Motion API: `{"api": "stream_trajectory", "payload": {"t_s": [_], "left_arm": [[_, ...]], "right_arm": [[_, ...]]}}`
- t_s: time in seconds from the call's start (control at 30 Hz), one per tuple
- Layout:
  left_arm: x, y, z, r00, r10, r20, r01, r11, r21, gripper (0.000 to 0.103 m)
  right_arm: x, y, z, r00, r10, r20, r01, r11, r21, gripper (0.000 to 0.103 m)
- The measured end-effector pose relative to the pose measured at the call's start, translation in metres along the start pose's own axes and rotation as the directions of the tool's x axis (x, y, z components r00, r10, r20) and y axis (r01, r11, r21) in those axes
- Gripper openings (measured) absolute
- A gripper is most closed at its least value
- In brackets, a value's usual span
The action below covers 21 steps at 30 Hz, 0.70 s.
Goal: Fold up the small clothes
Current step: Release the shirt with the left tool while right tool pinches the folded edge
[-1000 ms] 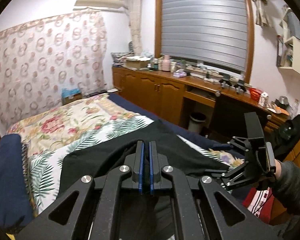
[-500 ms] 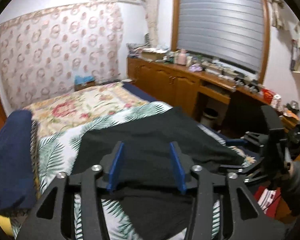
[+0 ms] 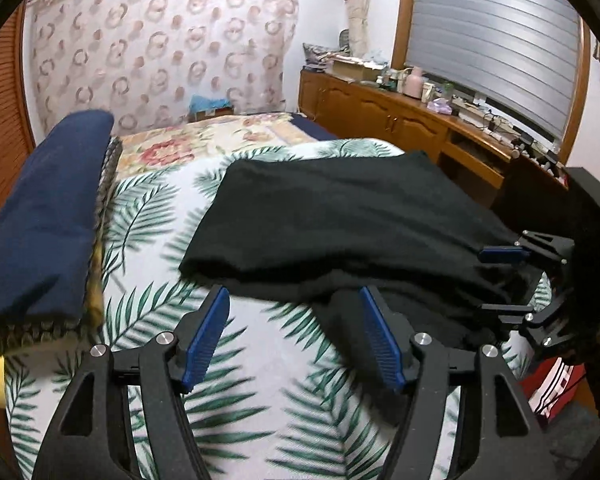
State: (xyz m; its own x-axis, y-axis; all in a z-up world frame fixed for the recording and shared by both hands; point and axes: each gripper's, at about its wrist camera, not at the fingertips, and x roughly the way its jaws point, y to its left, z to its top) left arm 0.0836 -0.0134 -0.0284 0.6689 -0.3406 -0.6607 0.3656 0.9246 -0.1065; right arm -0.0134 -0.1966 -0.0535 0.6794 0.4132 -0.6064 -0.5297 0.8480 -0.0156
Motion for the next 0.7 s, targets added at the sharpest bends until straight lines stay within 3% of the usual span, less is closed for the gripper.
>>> {"api": "stream_trajectory", "payload": {"t_s": [0.2,0.4,0.53,0.7], "left_arm": [[0.001,0.007,-0.019,0.999,0.006,-0.031,-0.006,1.000,-0.023,0.068],[0.002,0.010,-0.024,0.999,0.000,-0.035,-0.002,1.000,-0.031,0.068],[0.002,0.009,-0.025,0.999,-0.002,-0.034,0.001,0.999,-0.034,0.068],[0.002,0.005,-0.025,0.999,-0.005,-0.034,0.004,0.999,-0.035,0.068]], "right_arm": [[0.004,0.000,-0.003,0.999,0.026,-0.023,-0.026,0.999,-0.025,0.076],[0.004,-0.011,-0.002,0.999,0.025,-0.048,-0.026,0.999,-0.033,0.064],[0.004,-0.014,0.000,0.998,0.025,-0.050,-0.026,0.999,-0.032,0.050],[0.005,-0.004,0.000,0.999,0.027,-0.044,-0.029,0.998,-0.047,0.019]]}}
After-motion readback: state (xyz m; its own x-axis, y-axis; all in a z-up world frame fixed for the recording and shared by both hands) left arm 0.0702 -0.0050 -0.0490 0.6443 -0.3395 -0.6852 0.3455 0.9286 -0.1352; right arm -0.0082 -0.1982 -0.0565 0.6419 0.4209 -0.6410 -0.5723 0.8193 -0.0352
